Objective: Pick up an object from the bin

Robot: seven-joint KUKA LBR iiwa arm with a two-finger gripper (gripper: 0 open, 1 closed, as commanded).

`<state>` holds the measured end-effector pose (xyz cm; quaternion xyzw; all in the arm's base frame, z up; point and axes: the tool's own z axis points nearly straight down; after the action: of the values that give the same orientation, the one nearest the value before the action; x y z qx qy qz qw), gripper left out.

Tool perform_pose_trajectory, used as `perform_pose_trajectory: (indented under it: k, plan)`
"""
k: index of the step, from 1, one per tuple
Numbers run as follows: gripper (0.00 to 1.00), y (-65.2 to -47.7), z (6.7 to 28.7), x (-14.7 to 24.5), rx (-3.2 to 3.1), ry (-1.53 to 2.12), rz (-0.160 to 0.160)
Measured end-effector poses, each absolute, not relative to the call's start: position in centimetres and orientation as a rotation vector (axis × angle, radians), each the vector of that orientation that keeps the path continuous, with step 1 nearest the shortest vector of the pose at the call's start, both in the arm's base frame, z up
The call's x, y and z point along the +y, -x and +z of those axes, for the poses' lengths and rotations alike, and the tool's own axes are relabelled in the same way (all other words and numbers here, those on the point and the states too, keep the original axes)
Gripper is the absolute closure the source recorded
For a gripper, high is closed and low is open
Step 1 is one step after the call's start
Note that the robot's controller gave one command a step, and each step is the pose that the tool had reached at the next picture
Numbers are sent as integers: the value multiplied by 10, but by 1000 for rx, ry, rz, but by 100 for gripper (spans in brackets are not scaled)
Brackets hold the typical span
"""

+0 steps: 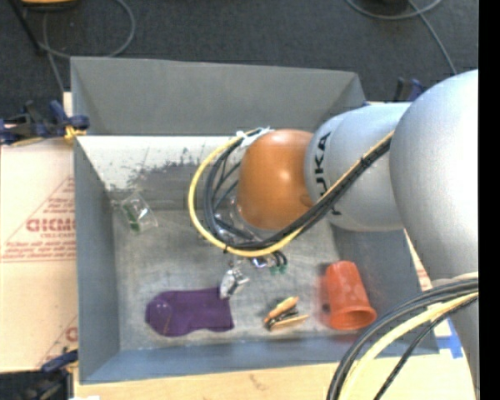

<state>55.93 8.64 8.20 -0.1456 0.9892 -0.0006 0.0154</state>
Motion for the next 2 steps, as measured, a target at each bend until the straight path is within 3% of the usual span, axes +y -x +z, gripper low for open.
perform_pose_trajectory:
  k: [1, 2]
  plan:
    - [100, -509, 82, 150, 2829, 1329, -19]
    - [100, -509, 82, 150, 2829, 1328, -18]
